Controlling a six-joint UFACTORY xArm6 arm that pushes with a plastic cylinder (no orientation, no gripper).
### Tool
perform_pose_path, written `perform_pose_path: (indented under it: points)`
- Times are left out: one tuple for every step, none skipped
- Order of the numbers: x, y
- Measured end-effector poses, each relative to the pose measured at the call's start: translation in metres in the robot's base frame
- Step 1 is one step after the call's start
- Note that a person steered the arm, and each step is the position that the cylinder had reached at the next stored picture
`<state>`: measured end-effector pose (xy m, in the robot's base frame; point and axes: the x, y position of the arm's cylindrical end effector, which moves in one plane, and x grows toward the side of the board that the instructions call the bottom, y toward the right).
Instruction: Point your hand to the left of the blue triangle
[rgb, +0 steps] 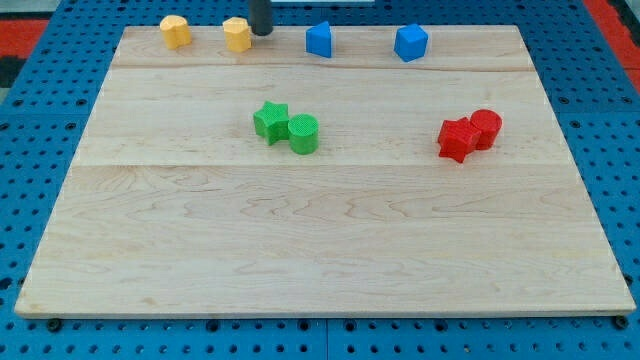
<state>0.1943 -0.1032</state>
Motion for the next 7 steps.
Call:
perform_pose_path:
  points:
    - [-0.002, -0.018]
    - [-0.001, -0.067]
    - [-0.001, -0.038]
    - [0.009, 0.018]
    - [0.010, 0.027]
    - [0.009, 0.027]
    - [0.009, 0.027]
